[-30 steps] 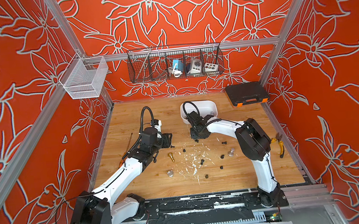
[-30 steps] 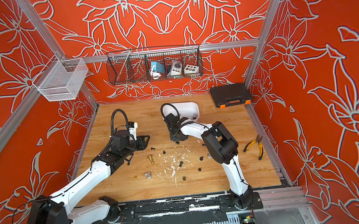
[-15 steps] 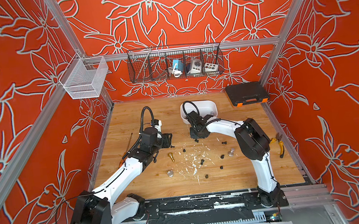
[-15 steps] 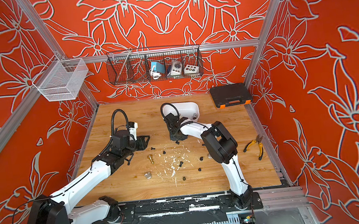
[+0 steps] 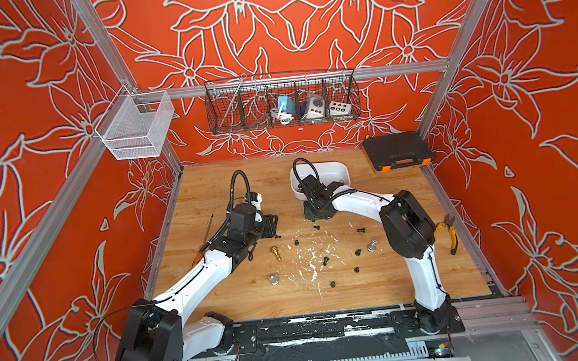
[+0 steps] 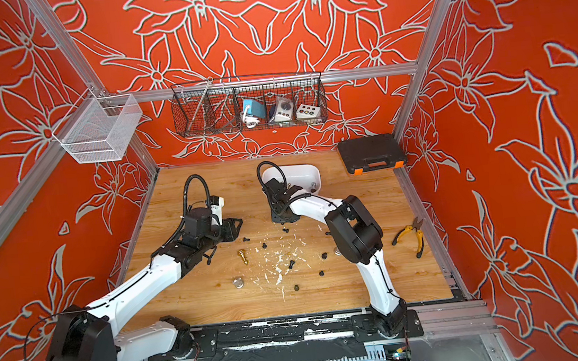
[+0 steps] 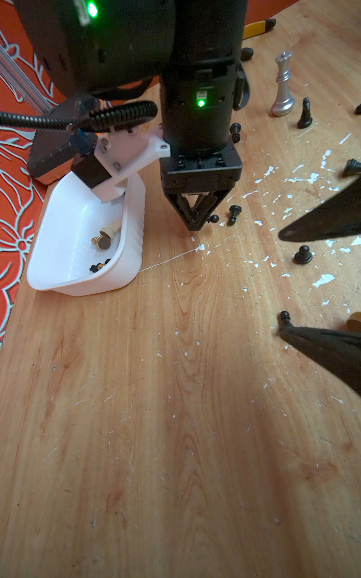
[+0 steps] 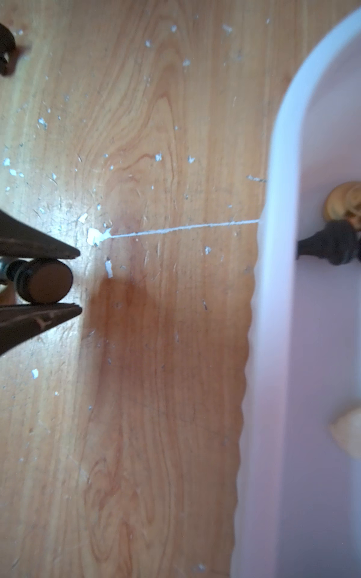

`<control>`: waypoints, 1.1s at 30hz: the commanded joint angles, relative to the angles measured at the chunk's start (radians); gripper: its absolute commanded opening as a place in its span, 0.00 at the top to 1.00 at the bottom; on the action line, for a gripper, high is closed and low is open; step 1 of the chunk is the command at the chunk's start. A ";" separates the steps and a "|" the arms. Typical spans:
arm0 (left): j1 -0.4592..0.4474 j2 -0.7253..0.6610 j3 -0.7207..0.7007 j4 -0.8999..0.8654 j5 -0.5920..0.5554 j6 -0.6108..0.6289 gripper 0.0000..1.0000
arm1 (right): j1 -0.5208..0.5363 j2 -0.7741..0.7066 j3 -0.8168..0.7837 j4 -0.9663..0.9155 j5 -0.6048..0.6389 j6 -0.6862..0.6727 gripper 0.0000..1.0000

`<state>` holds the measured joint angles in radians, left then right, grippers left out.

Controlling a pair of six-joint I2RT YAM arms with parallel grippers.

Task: Put the chess pieces into the storage box
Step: Pick up the chess piece at the center of the board, then place the chess piece in the storage box.

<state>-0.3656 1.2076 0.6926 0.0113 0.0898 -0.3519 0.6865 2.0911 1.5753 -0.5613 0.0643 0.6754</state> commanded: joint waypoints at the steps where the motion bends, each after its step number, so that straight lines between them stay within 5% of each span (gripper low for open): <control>1: 0.005 0.020 0.041 -0.001 -0.004 0.017 0.55 | -0.017 -0.071 0.032 -0.034 0.007 -0.019 0.80; 19: 0.005 0.056 0.048 -0.002 0.022 -0.010 0.55 | -0.196 -0.125 0.156 -0.022 0.017 -0.136 0.79; 33: 0.005 0.063 0.040 -0.011 0.056 -0.043 0.54 | -0.338 0.030 0.324 0.026 0.040 -0.184 0.79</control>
<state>-0.3656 1.2644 0.7322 0.0082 0.1303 -0.3859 0.3645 2.0724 1.8656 -0.5430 0.0761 0.5011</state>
